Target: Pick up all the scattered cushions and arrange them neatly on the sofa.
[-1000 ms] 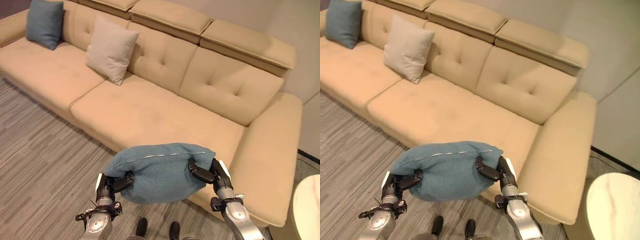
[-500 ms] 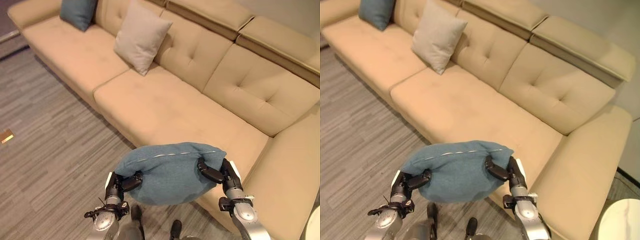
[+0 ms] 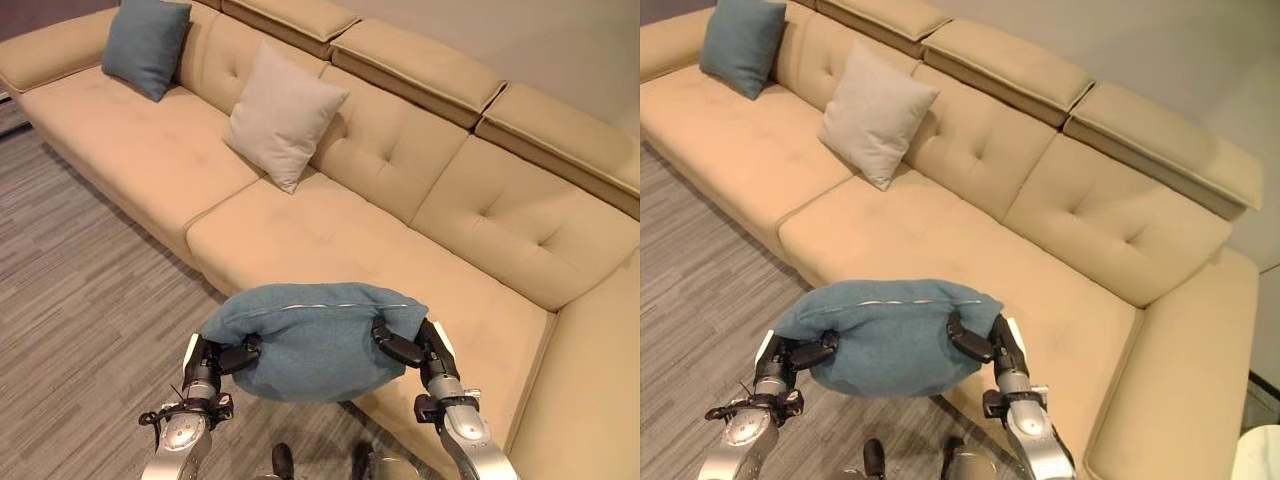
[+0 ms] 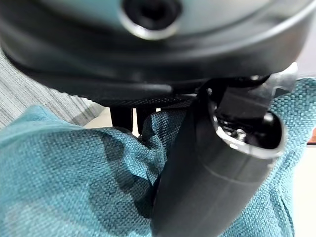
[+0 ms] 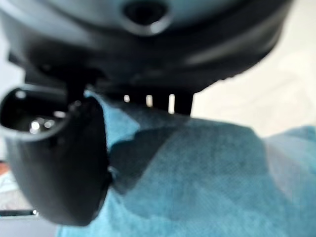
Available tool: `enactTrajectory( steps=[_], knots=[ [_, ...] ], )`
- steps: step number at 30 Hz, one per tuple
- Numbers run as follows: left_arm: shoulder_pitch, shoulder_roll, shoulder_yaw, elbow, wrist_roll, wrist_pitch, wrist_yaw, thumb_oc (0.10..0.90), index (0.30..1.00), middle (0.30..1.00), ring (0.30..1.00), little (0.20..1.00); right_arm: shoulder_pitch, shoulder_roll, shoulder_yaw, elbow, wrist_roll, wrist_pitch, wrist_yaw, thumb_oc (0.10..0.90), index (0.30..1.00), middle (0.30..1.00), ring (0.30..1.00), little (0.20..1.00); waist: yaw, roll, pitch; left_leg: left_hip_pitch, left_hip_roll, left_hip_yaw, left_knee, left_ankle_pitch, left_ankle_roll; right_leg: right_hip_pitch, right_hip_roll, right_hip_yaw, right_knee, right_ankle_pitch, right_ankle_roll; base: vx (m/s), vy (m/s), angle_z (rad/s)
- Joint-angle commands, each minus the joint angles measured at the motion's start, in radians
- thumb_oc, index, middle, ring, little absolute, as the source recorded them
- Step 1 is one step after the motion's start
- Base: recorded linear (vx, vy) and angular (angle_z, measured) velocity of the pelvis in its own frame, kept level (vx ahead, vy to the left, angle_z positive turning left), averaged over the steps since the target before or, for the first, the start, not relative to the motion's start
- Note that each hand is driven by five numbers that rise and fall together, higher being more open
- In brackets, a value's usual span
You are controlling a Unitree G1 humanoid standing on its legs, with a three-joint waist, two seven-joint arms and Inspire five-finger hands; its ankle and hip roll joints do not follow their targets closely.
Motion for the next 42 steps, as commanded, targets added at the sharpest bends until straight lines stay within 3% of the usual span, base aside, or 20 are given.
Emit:
enactTrajectory(
  steps=[1,3,5,7,8,10,11,14,22,28,29,31,32,35,36,37,38,42],
  knots=[
    [-0.035,-0.037,-0.013,-0.147,0.025,-0.137,-0.047,0.4,0.3,0.3,0.3,0.3,-0.092,-0.013,-0.044,-0.121,0.018,-0.136,0.009,0.4,0.3,0.3,0.3,0.3,-0.018,-0.009,-0.066,0.043,-0.004,-0.048,0.033,-0.118,-0.068,0.136,0.05,-0.056,-0.139,0.115,0.023,0.25,-0.108,-0.21],
    [-0.04,-0.051,-0.023,-0.141,0.029,-0.142,-0.066,0.4,0.3,0.3,0.3,0.3,-0.079,-0.028,-0.064,-0.12,0.014,-0.14,0.009,0.4,0.3,0.3,0.3,0.3,-0.031,-0.023,-0.087,0.04,-0.012,-0.048,0.071,-0.147,-0.082,0.17,0.067,-0.024,-0.198,0.126,0.014,0.23,-0.138,0.05],
    [-0.048,-0.057,-0.041,-0.143,0.027,-0.139,-0.078,0.4,0.3,0.3,0.3,0.3,-0.057,-0.044,-0.084,-0.127,0.026,-0.14,0.008,0.4,0.3,0.3,0.3,0.3,-0.048,-0.035,-0.098,-0.002,0.013,-0.045,0.217,-0.184,-0.119,0.228,0.075,-0.034,-0.251,0.118,-0.002,0.19,-0.157,0.23],
    [-0.061,-0.063,-0.05,-0.141,0.023,-0.139,-0.068,0.4,0.3,0.3,0.3,0.3,-0.051,-0.061,-0.085,-0.124,0.046,-0.135,0.005,0.4,0.3,0.3,0.3,0.3,-0.033,-0.042,-0.076,-0.082,0.045,-0.086,0.392,-0.156,-0.146,0.27,0.086,-0.013,-0.267,0.101,-0.03,0.06,-0.086,0.07],
    [-0.062,-0.063,-0.05,-0.141,0.023,-0.139,-0.068,0.4,0.3,0.3,0.3,0.3,-0.052,-0.06,-0.086,-0.124,0.046,-0.135,0.005,0.4,0.3,0.3,0.3,0.3,-0.036,-0.046,-0.08,-0.087,0.041,-0.087,0.389,-0.15,-0.145,0.264,0.082,-0.015,-0.267,0.103,-0.03,0.05,-0.035,-0.09],
    [-0.063,-0.066,-0.049,-0.149,0.02,-0.139,-0.062,0.4,0.3,0.3,0.3,0.3,-0.049,-0.065,-0.082,-0.125,0.048,-0.129,0.006,0.4,0.3,0.3,0.3,0.3,-0.02,-0.051,-0.072,-0.134,0.024,-0.158,0.412,-0.167,-0.137,0.278,0.092,0.015,-0.272,0.092,-0.037,0.12,0.02,-0.37],
    [-0.057,-0.064,-0.047,-0.155,0.018,-0.136,-0.054,0.4,0.3,0.3,0.3,0.3,-0.046,-0.071,-0.082,-0.115,0.047,-0.126,-0.001,0.4,0.3,0.3,0.3,0.3,-0.014,-0.062,-0.076,-0.178,0.029,-0.206,0.334,-0.154,-0.131,0.287,0.094,0.05,-0.28,0.082,-0.034,0.22,0.064,-0.78],
    [-0.058,-0.062,-0.039,-0.16,0.016,-0.133,-0.029,0.4,0.3,0.3,0.3,0.3,-0.057,-0.068,-0.079,-0.099,0.052,-0.124,-0.018,0.4,0.3,0.3,0.3,0.3,0.018,-0.055,-0.054,-0.246,0.033,-0.307,0.245,-0.048,-0.153,0.318,0.128,0.108,-0.272,0.047,-0.043,0.18,0.077,-0.57],
    [-0.049,-0.047,-0.039,-0.166,0.011,-0.128,-0.045,0.4,0.3,0.3,0.3,0.3,-0.055,-0.055,-0.083,-0.116,0.059,-0.122,-0.006,0.4,0.3,0.3,0.3,0.3,0.017,-0.048,-0.092,-0.141,0.036,-0.264,0.159,-0.063,-0.133,0.337,0.116,0.149,-0.233,0.021,-0.034,0.17,0.125,-0.59],
    [-0.056,-0.026,-0.028,-0.172,0.017,-0.129,-0.032,0.4,0.3,0.3,0.3,0.3,-0.093,-0.022,-0.06,-0.126,0.054,-0.121,0.002,0.4,0.3,0.3,0.3,0.3,0.016,-0.037,-0.094,-0.066,0.027,-0.161,0.13,-0.095,-0.086,0.264,0.09,0.204,-0.095,0.047,0.012,0.08,0.157,-0.67],
    [-0.052,-0.025,-0.024,-0.172,0.017,-0.129,-0.031,0.4,0.3,0.3,0.3,0.3,-0.098,-0.018,-0.056,-0.126,0.051,-0.121,0.003,0.4,0.3,0.3,0.3,0.3,0.017,-0.033,-0.093,-0.056,0.027,-0.15,0.123,-0.098,-0.079,0.248,0.088,0.203,-0.067,0.055,0.018,0.07,0.149,-0.64],
    [-0.042,-0.019,-0.01,-0.169,0.02,-0.13,-0.025,0.4,0.3,0.3,0.3,0.3,-0.106,-0.009,-0.045,-0.131,0.039,-0.121,0.007,0.4,0.3,0.3,0.3,0.3,0.025,-0.022,-0.089,-0.022,0.024,-0.113,0.085,-0.098,-0.07,0.214,0.06,0.13,-0.024,0.078,0.035,0.07,0.115,-0.71],
    [-0.037,-0.02,-0.005,-0.17,0.018,-0.129,-0.024,0.4,0.3,0.3,0.3,0.3,-0.113,-0.006,-0.041,-0.132,0.033,-0.121,0.008,0.4,0.3,0.3,0.3,0.3,0.032,-0.016,-0.089,0.002,0.027,-0.085,0.059,-0.099,-0.074,0.195,0.034,0.038,-0.043,0.09,0.036,0.05,0.04,-0.93],
    [-0.037,-0.022,0.013,-0.173,0.013,-0.131,-0.026,0.4,0.3,0.3,0.3,0.3,-0.115,-0.002,-0.047,-0.129,0.032,-0.127,0.008,0.4,0.3,0.3,0.3,0.3,0.037,-0.007,-0.081,0.018,0.031,-0.057,0.063,-0.11,-0.078,0.172,0.01,-0.103,-0.087,0.1,0.025,0.05,-0.006,-0.84],
    [-0.041,-0.026,0.008,-0.173,0.012,-0.133,-0.033,0.4,0.3,0.3,0.3,0.3,-0.109,-0.005,-0.052,-0.136,0.031,-0.13,0.01,0.4,0.3,0.3,0.3,0.3,0.033,-0.007,-0.077,0.021,0.029,-0.06,0.074,-0.118,-0.08,0.186,0.012,-0.112,-0.11,0.093,0.023,0.08,-0.093,-0.32],
    [-0.051,-0.04,-0.007,-0.169,0.017,-0.138,-0.037,0.4,0.3,0.3,0.3,0.3,-0.094,-0.007,-0.066,-0.139,0.023,-0.133,0.006,0.4,0.3,0.3,0.3,0.3,0.016,-0.014,-0.086,0.012,0.022,-0.069,0.092,-0.121,-0.086,0.207,0.043,-0.054,-0.161,0.086,0.011,0.11,-0.117,0.15],
    [-0.062,-0.046,-0.006,-0.168,0.011,-0.146,-0.04,0.4,0.3,0.3,0.3,0.3,-0.094,-0.019,-0.073,-0.143,0.022,-0.137,-0.001,0.4,0.3,0.3,0.3,0.3,0.015,-0.016,-0.087,0.013,0.019,-0.069,0.106,-0.13,-0.089,0.221,0.051,-0.039,-0.188,0.091,0.011,0.13,-0.144,0.48],
    [-0.095,-0.063,-0.03,-0.176,0.002,-0.148,-0.029,0.4,0.3,0.3,0.3,0.3,-0.092,-0.054,-0.09,-0.154,0.026,-0.135,-0.024,0.4,0.3,0.3,0.3,0.3,0.007,-0.012,-0.09,-0.02,0.022,-0.098,0.216,-0.161,-0.108,0.283,0.066,-0.028,-0.253,0.084,-0.012,0.06,-0.052,0.21]
  ],
)
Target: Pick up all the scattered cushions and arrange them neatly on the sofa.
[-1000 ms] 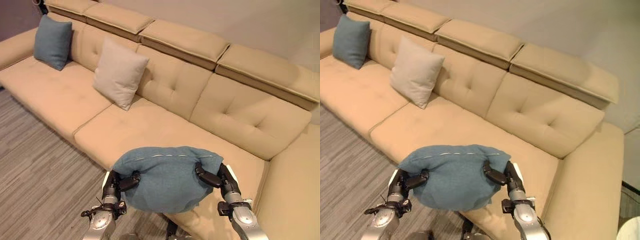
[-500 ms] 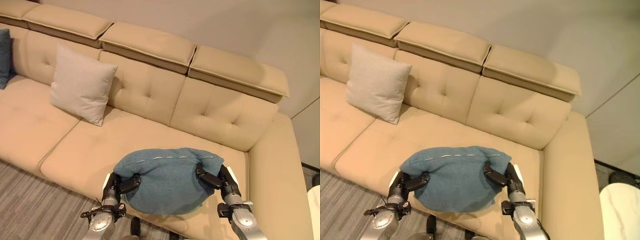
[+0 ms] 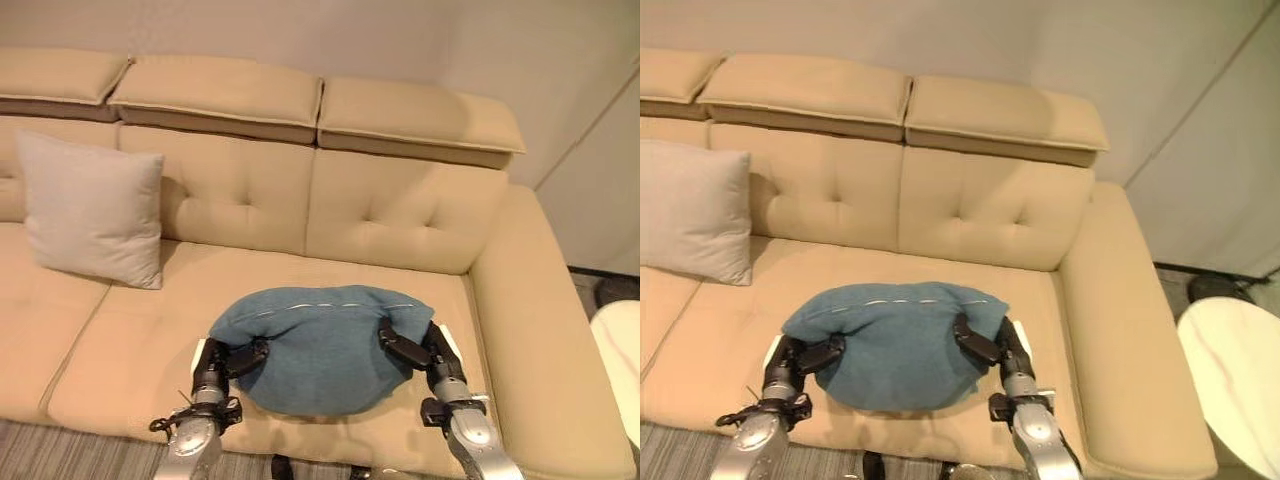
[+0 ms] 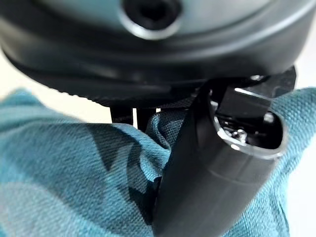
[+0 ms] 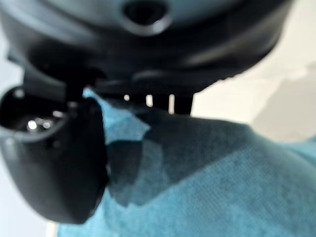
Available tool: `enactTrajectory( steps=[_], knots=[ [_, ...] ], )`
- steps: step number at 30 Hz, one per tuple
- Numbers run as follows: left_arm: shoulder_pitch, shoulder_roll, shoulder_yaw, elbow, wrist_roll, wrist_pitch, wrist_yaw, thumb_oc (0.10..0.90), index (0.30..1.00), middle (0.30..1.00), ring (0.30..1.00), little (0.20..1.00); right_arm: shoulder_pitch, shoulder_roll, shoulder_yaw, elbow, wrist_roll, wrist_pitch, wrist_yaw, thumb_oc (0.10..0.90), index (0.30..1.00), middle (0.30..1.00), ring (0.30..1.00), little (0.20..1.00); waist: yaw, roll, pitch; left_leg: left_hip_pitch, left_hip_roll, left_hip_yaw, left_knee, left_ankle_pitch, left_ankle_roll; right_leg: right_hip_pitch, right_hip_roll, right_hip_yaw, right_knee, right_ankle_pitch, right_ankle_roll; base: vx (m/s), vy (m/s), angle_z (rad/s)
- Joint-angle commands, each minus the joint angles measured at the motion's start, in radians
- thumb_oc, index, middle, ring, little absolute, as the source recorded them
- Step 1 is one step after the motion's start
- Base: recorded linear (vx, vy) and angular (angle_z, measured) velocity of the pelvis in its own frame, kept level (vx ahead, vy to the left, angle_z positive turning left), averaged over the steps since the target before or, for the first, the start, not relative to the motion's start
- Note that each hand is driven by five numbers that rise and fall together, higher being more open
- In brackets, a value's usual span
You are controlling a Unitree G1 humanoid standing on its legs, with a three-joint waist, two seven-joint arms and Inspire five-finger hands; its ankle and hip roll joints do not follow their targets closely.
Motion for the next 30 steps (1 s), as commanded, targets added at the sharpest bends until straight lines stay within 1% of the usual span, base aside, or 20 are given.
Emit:
enactTrajectory(
  steps=[1,2,3,4,5,6,9,10,15,18,19,21,22,23,24,28,30],
  knots=[
    [-0.112,0.004,-0.028,-0.158,0.004,-0.154,-0.029,0.4,0.3,0.3,0.3,0.3,-0.117,-0.003,-0.051,-0.129,0.023,-0.139,-0.039,0.4,0.3,0.3,0.3,0.3,-0.016,-0.05,-0.075,-0.038,-0.025,-0.052,0.173,-0.141,-0.014,0.025,-0.022,0.048,0.027,-0.047,0.062,0.03,-0.007,0.02],
    [-0.122,0.0,-0.026,-0.159,0.007,-0.157,-0.021,0.4,0.3,0.3,0.3,0.3,-0.122,-0.008,-0.053,-0.128,0.025,-0.136,-0.045,0.4,0.3,0.3,0.3,0.3,-0.01,-0.047,-0.068,-0.053,-0.023,-0.086,0.194,-0.142,-0.025,0.033,-0.019,0.054,0.023,-0.052,0.058,0.0,0.015,-0.04],
    [-0.134,-0.001,-0.031,-0.16,0.009,-0.159,-0.016,0.4,0.3,0.3,0.3,0.3,-0.129,-0.012,-0.053,-0.127,0.021,-0.136,-0.05,0.4,0.3,0.3,0.3,0.3,-0.012,-0.049,-0.07,-0.079,-0.03,-0.121,0.201,-0.139,-0.031,0.029,-0.021,0.055,0.018,-0.052,0.057,0.03,0.045,-0.08],
    [-0.148,-0.002,-0.035,-0.166,0.014,-0.16,-0.007,0.4,0.3,0.3,0.3,0.3,-0.138,-0.018,-0.055,-0.132,0.011,-0.135,-0.059,0.4,0.3,0.3,0.3,0.3,-0.013,-0.044,-0.072,-0.095,-0.033,-0.162,0.185,-0.14,-0.034,0.028,-0.017,0.068,0.018,-0.056,0.057,0.06,0.059,-0.06],
    [-0.153,-0.003,-0.038,-0.167,0.018,-0.159,-0.008,0.4,0.3,0.3,0.3,0.3,-0.138,-0.02,-0.058,-0.136,0.003,-0.135,-0.062,0.4,0.3,0.3,0.3,0.3,-0.015,-0.04,-0.078,-0.088,-0.035,-0.169,0.163,-0.141,-0.028,0.029,-0.014,0.071,0.016,-0.057,0.057,0.11,0.083,-0.03],
    [-0.161,-0.001,-0.042,-0.168,0.024,-0.159,-0.01,0.4,0.3,0.3,0.3,0.3,-0.142,-0.024,-0.064,-0.138,-0.012,-0.134,-0.067,0.4,0.3,0.3,0.3,0.3,-0.021,-0.032,-0.089,-0.072,-0.032,-0.166,0.129,-0.136,-0.023,0.034,-0.012,0.071,0.011,-0.059,0.059,0.09,0.054,-0.07],
    [-0.179,0.012,-0.047,-0.172,0.032,-0.159,-0.003,0.4,0.3,0.3,0.3,0.3,-0.158,-0.03,-0.064,-0.139,-0.024,-0.134,-0.081,0.4,0.3,0.3,0.3,0.3,-0.023,-0.028,-0.091,-0.062,-0.037,-0.162,0.107,-0.125,-0.02,0.027,-0.014,0.084,0.018,-0.054,0.064,0.07,0.079,-0.18],
    [-0.195,0.023,-0.053,-0.177,0.043,-0.158,-0.007,0.4,0.3,0.3,0.3,0.3,-0.179,-0.033,-0.067,-0.143,-0.036,-0.131,-0.089,0.4,0.3,0.3,0.3,0.3,-0.024,-0.024,-0.095,-0.055,-0.039,-0.152,0.08,-0.12,-0.014,0.019,-0.016,0.097,0.017,-0.05,0.069,0.07,0.12,-0.21],
    [-0.239,0.04,-0.06,-0.168,0.073,-0.162,0.01,0.4,0.3,0.3,0.3,0.3,-0.248,-0.032,-0.068,-0.13,-0.07,-0.134,-0.132,0.4,0.3,0.3,0.3,0.3,-0.017,-0.019,-0.1,-0.029,-0.047,-0.117,0.021,-0.112,-0.003,0.008,-0.021,0.12,-0.002,-0.033,0.086,0.05,0.077,-0.27],
    [-0.313,0.048,-0.073,-0.146,0.081,-0.172,0.034,0.4,0.3,0.3,0.3,0.3,-0.333,-0.042,-0.055,-0.11,-0.088,-0.137,-0.168,0.4,0.3,0.3,0.3,0.3,-0.014,-0.019,-0.099,-0.032,-0.05,-0.107,0.002,-0.108,0.0,-0.004,-0.026,0.126,-0.017,-0.02,0.097,0.01,0.035,-0.12],
    [-0.316,0.048,-0.073,-0.144,0.081,-0.173,0.035,0.4,0.3,0.3,0.3,0.3,-0.336,-0.042,-0.055,-0.108,-0.088,-0.137,-0.168,0.4,0.3,0.3,0.3,0.3,-0.013,-0.019,-0.097,-0.032,-0.05,-0.107,0.002,-0.108,0.0,-0.005,-0.026,0.126,-0.017,-0.019,0.097,-0.05,0.01,-0.02],
    [-0.439,0.062,-0.095,-0.106,0.094,-0.184,0.085,0.4,0.3,0.3,0.3,0.3,-0.454,-0.056,-0.023,-0.086,-0.11,-0.138,-0.212,0.4,0.3,0.3,0.3,0.3,-0.009,-0.02,-0.085,-0.054,-0.049,-0.102,-0.003,-0.1,0.001,-0.034,-0.029,0.133,-0.021,-0.006,0.104,-0.07,0.003,0.01],
    [-0.443,0.061,-0.094,-0.104,0.094,-0.185,0.085,0.4,0.3,0.3,0.3,0.3,-0.458,-0.056,-0.023,-0.084,-0.11,-0.138,-0.213,0.4,0.3,0.3,0.3,0.3,-0.009,-0.02,-0.083,-0.056,-0.049,-0.101,-0.002,-0.101,0.001,-0.036,-0.029,0.133,-0.02,-0.006,0.104,-0.11,-0.01,0.02],
    [-0.531,0.064,-0.106,-0.068,0.094,-0.195,0.123,0.4,0.3,0.3,0.3,0.3,-0.532,-0.057,-0.002,-0.068,-0.109,-0.137,-0.232,0.4,0.3,0.3,0.3,0.3,-0.005,-0.022,-0.072,-0.083,-0.047,-0.099,-0.001,-0.094,0.0,-0.061,-0.031,0.135,-0.022,0.004,0.105,-0.1,-0.018,0.04],
    [-0.577,0.063,-0.109,-0.052,0.094,-0.2,0.142,0.4,0.3,0.3,0.3,0.3,-0.568,-0.057,0.009,-0.059,-0.109,-0.135,-0.244,0.4,0.3,0.3,0.3,0.3,-0.003,-0.025,-0.066,-0.098,-0.045,-0.099,0.0,-0.09,-0.001,-0.075,-0.031,0.136,-0.022,0.009,0.106,-0.13,-0.02,0.02],
    [-0.724,0.071,-0.128,0.013,0.109,-0.215,0.207,0.4,0.3,0.3,0.3,0.3,-0.684,-0.067,0.032,-0.027,-0.114,-0.136,-0.287,0.4,0.3,0.3,0.3,0.3,-0.001,-0.029,-0.042,-0.153,-0.045,-0.102,0.009,-0.077,-0.004,-0.121,-0.038,0.133,-0.023,0.026,0.106,-0.11,-0.017,0.02],
    [-0.777,0.075,-0.134,0.042,0.115,-0.221,0.229,0.4,0.3,0.3,0.3,0.3,-0.726,-0.069,0.04,-0.01,-0.11,-0.138,-0.3,0.4,0.3,0.3,0.3,0.3,-0.004,-0.03,-0.035,-0.18,-0.046,-0.103,0.012,-0.07,-0.005,-0.149,-0.039,0.133,-0.022,0.034,0.105,-0.09,-0.016,0.04]
  ],
)
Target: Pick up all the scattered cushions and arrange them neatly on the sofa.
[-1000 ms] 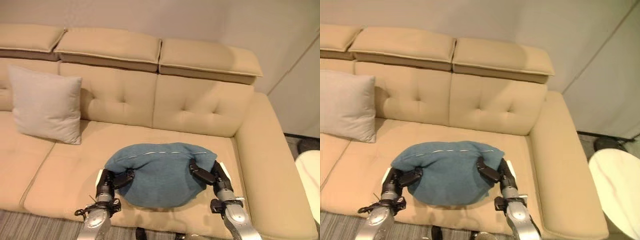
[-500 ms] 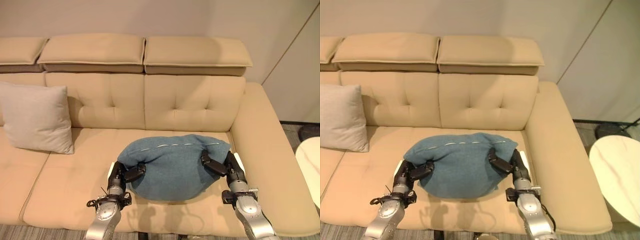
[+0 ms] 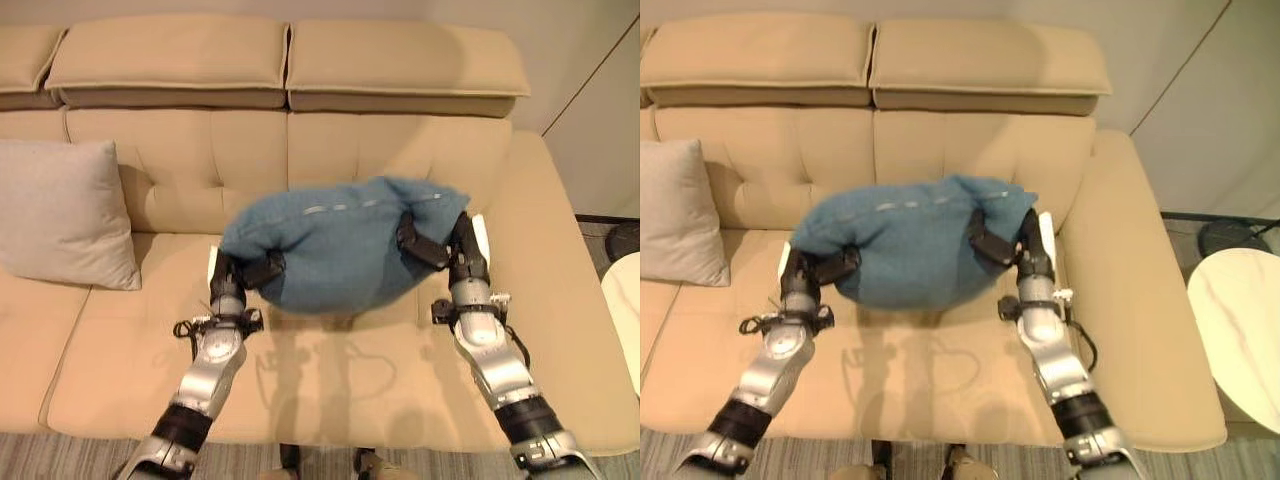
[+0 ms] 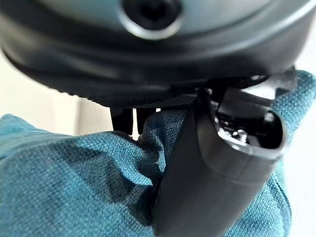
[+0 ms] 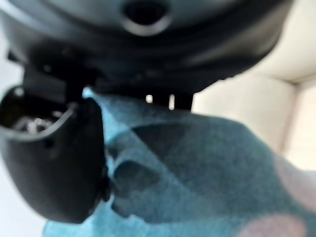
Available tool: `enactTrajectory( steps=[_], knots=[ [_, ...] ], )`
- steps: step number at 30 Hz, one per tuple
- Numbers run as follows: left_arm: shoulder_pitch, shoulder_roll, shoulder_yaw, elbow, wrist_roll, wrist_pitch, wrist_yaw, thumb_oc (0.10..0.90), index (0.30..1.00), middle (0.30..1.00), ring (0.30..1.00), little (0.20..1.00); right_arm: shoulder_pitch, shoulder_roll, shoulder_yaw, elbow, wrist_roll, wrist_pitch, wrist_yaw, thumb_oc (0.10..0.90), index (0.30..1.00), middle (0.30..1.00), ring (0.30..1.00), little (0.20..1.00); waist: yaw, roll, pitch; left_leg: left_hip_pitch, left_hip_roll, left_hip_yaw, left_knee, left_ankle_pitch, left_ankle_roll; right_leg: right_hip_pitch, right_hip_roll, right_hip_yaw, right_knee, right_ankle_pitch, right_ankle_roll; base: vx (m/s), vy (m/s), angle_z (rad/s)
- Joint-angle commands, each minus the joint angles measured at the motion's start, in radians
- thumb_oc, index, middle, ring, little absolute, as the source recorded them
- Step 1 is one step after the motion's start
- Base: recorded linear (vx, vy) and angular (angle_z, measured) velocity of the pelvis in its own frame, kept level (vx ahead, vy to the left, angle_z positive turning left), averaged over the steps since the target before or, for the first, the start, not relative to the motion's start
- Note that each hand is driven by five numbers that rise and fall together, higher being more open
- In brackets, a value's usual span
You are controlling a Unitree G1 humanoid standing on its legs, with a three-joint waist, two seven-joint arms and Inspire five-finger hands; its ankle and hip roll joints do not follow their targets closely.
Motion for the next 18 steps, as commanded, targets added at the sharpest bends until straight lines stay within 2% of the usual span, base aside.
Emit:
enactTrajectory(
  steps=[1,5,16,17,18],
  knots=[
    [-0.216,0.029,-0.073,-0.064,0.086,-0.198,0.023,0.4,0.3,0.3,0.3,0.3,-0.174,0.037,0.026,-0.079,-0.01,-0.149,-0.043,0.4,0.3,0.3,0.3,0.3,0.008,-0.052,-0.028,-0.034,-0.042,-0.001,0.035,-0.071,0.001,-0.004,-0.053,0.046,0.054,-0.049,0.14,-0.09,-0.016,0.03],
    [-0.292,0.036,-0.093,-0.002,0.073,-0.202,0.036,0.4,0.3,0.3,0.3,0.3,-0.228,0.036,0.048,-0.039,0.003,-0.151,-0.054,0.4,0.3,0.3,0.3,0.3,-0.002,-0.051,-0.007,-0.088,-0.044,-0.004,0.033,-0.049,-0.001,-0.055,-0.059,0.043,0.059,-0.035,0.137,-0.08,-0.006,0.09],
    [-0.331,0.039,-0.124,0.158,0.036,-0.184,0.002,0.4,0.3,0.3,0.3,0.3,-0.246,0.05,0.077,-0.018,0.007,-0.151,-0.043,0.4,0.3,0.3,0.3,0.3,-0.028,-0.043,0.032,-0.222,-0.04,-0.02,0.021,0.002,-0.006,-0.209,-0.068,0.037,0.099,-0.017,0.127,-0.07,0.0,0.03],
    [-0.333,0.044,-0.128,0.179,0.049,-0.175,0.0,0.533,0.5,0.5,0.5,0.5,-0.245,0.049,0.078,-0.014,0.002,-0.15,-0.043,0.414,0.321,0.321,0.321,0.321,-0.03,-0.043,0.033,-0.234,-0.039,-0.02,0.02,0.007,-0.007,-0.219,-0.067,0.035,0.097,-0.012,0.127,0.0,0.0,0.0],
    [-0.331,0.05,-0.127,0.189,0.059,-0.172,-0.001,0.762,0.844,0.844,0.844,0.844,-0.245,0.045,0.08,-0.013,-0.009,-0.148,-0.045,0.577,0.566,0.566,0.566,0.566,-0.031,-0.044,0.033,-0.239,-0.039,-0.022,0.017,0.011,-0.008,-0.225,-0.066,0.034,0.095,-0.009,0.127,0.0,0.0,0.0]
  ],
)
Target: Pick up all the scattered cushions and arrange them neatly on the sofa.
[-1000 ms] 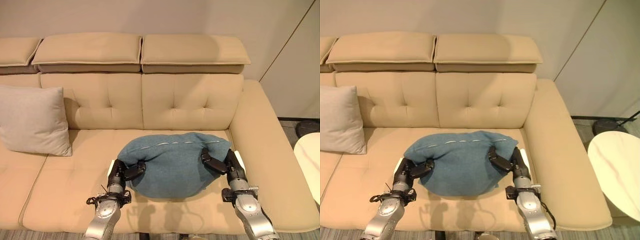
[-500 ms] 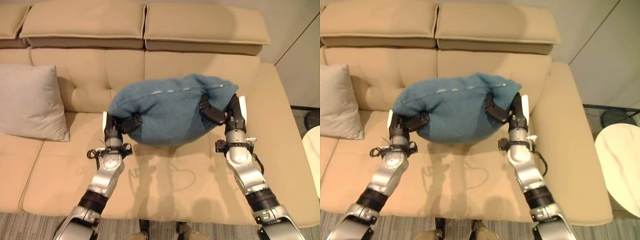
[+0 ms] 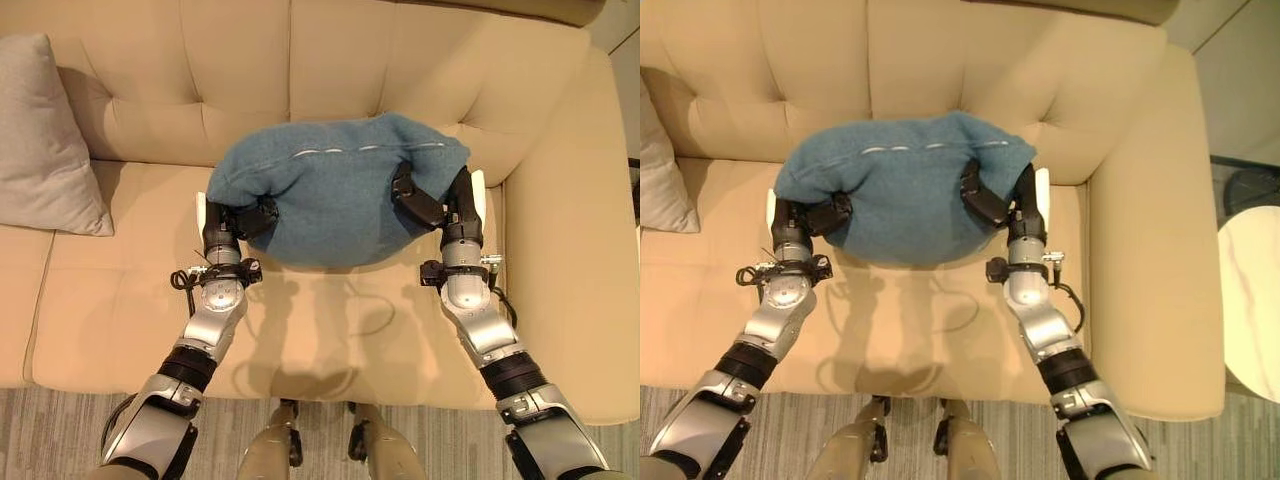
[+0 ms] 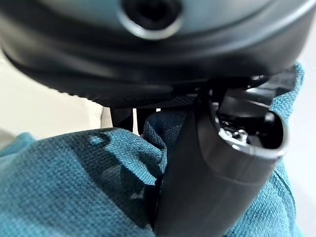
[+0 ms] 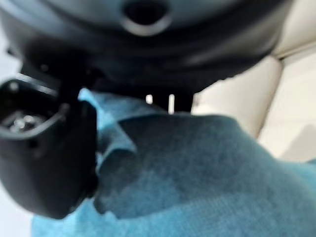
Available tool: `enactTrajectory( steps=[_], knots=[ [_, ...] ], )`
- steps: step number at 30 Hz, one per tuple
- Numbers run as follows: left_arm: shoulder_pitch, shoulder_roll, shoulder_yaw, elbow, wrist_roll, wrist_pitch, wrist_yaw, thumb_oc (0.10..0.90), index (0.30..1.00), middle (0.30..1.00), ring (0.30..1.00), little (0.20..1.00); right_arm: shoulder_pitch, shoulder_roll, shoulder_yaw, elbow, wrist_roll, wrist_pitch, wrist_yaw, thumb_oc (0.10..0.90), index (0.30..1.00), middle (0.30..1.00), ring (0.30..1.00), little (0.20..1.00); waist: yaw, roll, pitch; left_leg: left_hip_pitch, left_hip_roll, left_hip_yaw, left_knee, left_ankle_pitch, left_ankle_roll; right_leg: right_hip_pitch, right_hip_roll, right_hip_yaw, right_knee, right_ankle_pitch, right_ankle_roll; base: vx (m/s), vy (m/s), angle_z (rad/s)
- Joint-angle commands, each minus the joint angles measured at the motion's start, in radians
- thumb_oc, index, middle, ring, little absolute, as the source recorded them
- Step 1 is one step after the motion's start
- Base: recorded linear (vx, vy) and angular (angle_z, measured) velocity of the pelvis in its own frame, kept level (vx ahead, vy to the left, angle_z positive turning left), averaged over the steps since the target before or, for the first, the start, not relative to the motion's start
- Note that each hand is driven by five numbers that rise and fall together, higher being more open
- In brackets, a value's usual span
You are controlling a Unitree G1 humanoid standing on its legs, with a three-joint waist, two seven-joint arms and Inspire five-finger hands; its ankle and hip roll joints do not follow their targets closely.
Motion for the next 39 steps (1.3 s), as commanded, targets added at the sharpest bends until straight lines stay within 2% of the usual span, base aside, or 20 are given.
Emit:
enactTrajectory(
  steps=[1,7,8,10,15,20,25,30,31,32,34,39],
  knots=[
    [-0.109,-0.006,-0.068,-0.005,0.072,-0.074,-0.039,0.8,0.9,0.9,0.9,0.9,-0.096,0.036,0.029,-0.084,-0.039,-0.095,0.009,0.8,0.9,0.9,0.9,0.9,-0.002,-0.01,-0.078,-0.02,-0.008,-0.028,0.003,-0.047,-0.028,-0.057,-0.026,0.024,0.078,-0.028,0.122,-0.02,-0.024,-0.05],
    [-0.126,0.051,-0.011,0.021,0.046,-0.089,-0.014,0.8,0.9,0.9,0.9,0.9,-0.195,-0.101,0.01,-0.045,-0.12,-0.071,-0.066,0.8,0.9,0.9,0.9,0.9,0.009,-0.012,-0.094,-0.023,-0.006,-0.043,-0.02,-0.034,-0.038,-0.056,-0.022,0.01,0.051,-0.024,0.123,0.01,-0.029,0.0],
    [-0.128,0.051,-0.01,0.022,0.045,-0.09,-0.015,0.8,0.9,0.9,0.9,0.9,-0.197,-0.102,0.011,-0.044,-0.12,-0.072,-0.067,0.8,0.9,0.9,0.9,0.9,0.008,-0.011,-0.093,-0.023,-0.006,-0.043,-0.02,-0.034,-0.038,-0.055,-0.022,0.009,0.05,-0.024,0.122,0.02,-0.035,0.06],
    [-0.161,0.115,0.012,0.044,0.033,-0.087,-0.013,0.8,0.9,0.9,0.9,0.9,-0.257,-0.189,0.011,-0.019,-0.121,-0.053,-0.075,0.8,0.9,0.9,0.9,0.9,0.013,-0.012,-0.105,-0.015,-0.005,-0.05,-0.028,-0.033,-0.044,-0.045,-0.019,0.006,0.039,-0.025,0.124,0.02,-0.026,0.07],
    [-0.162,0.179,0.064,0.066,-0.011,-0.086,-0.014,0.8,0.9,0.9,0.9,0.9,-0.296,-0.273,-0.012,0.063,-0.083,-0.033,-0.088,0.8,0.9,0.9,0.9,0.9,0.02,-0.014,-0.122,-0.002,-0.004,-0.055,-0.032,-0.037,-0.049,-0.022,-0.015,0.002,0.022,-0.024,0.123,0.02,-0.019,0.08],
    [-0.167,0.214,0.095,0.111,-0.045,-0.082,-0.02,0.8,0.9,0.9,0.9,0.9,-0.306,-0.302,-0.038,0.138,-0.029,-0.029,-0.095,0.8,0.9,0.9,0.9,0.9,0.024,-0.016,-0.136,-0.004,-0.002,-0.059,-0.032,-0.038,-0.054,-0.014,-0.012,-0.001,0.011,-0.024,0.124,0.01,-0.019,0.06],
    [-0.128,0.217,0.144,0.073,-0.102,-0.1,-0.02,0.8,0.9,0.9,0.9,0.9,-0.251,-0.286,-0.078,0.133,-0.003,-0.028,-0.094,0.8,0.9,0.9,0.9,0.9,0.025,-0.015,-0.146,-0.006,-0.001,-0.061,-0.032,-0.038,-0.057,-0.009,-0.01,-0.004,0.005,-0.026,0.124,0.01,-0.003,0.0],
    [0.032,0.205,0.212,-0.064,-0.081,-0.108,-0.059,0.8,0.9,0.9,0.9,0.9,-0.076,-0.262,-0.166,0.055,-0.021,-0.037,-0.063,0.8,0.9,0.9,0.9,0.9,0.027,-0.012,-0.16,0.011,0.0,-0.062,-0.032,-0.043,-0.056,0.011,-0.01,-0.007,0.002,-0.035,0.122,0.04,-0.007,0.02],
    [0.124,0.193,0.237,-0.119,-0.043,-0.102,-0.082,0.8,0.9,0.9,0.9,0.9,0.022,-0.239,-0.206,0.015,-0.028,-0.043,-0.034,0.8,0.9,0.9,0.9,0.9,0.028,-0.01,-0.163,0.024,0.0,-0.06,-0.032,-0.047,-0.054,0.029,-0.01,-0.005,0.002,-0.04,0.121,0.05,0.004,0.02],
    [0.128,0.193,0.238,-0.122,-0.042,-0.101,-0.081,0.8,0.9,0.9,0.9,0.9,0.026,-0.238,-0.207,0.012,-0.029,-0.042,-0.034,0.8,0.9,0.9,0.9,0.9,0.028,-0.01,-0.165,0.025,0.0,-0.06,-0.032,-0.047,-0.054,0.03,-0.01,-0.005,0.002,-0.04,0.121,0.08,0.005,0.0],
    [0.281,0.151,0.275,-0.192,0.025,-0.084,-0.12,0.8,0.9,0.9,0.9,0.9,0.178,-0.206,-0.249,-0.033,-0.057,-0.048,0.023,0.8,0.9,0.9,0.9,0.9,0.029,-0.006,-0.165,0.055,0.0,-0.06,-0.032,-0.054,-0.052,0.065,-0.012,-0.008,0.001,-0.05,0.122,0.08,0.008,0.01],
    [0.523,0.092,0.337,-0.205,0.125,-0.041,-0.189,0.8,0.9,0.9,0.9,0.9,0.417,-0.143,-0.308,-0.021,-0.11,-0.038,0.098,0.8,0.9,0.9,0.9,0.9,0.032,-0.001,-0.158,0.131,0.001,-0.055,-0.032,-0.069,-0.049,0.146,-0.015,-0.019,-0.002,-0.067,0.124,0.07,0.002,0.02]
  ],
)
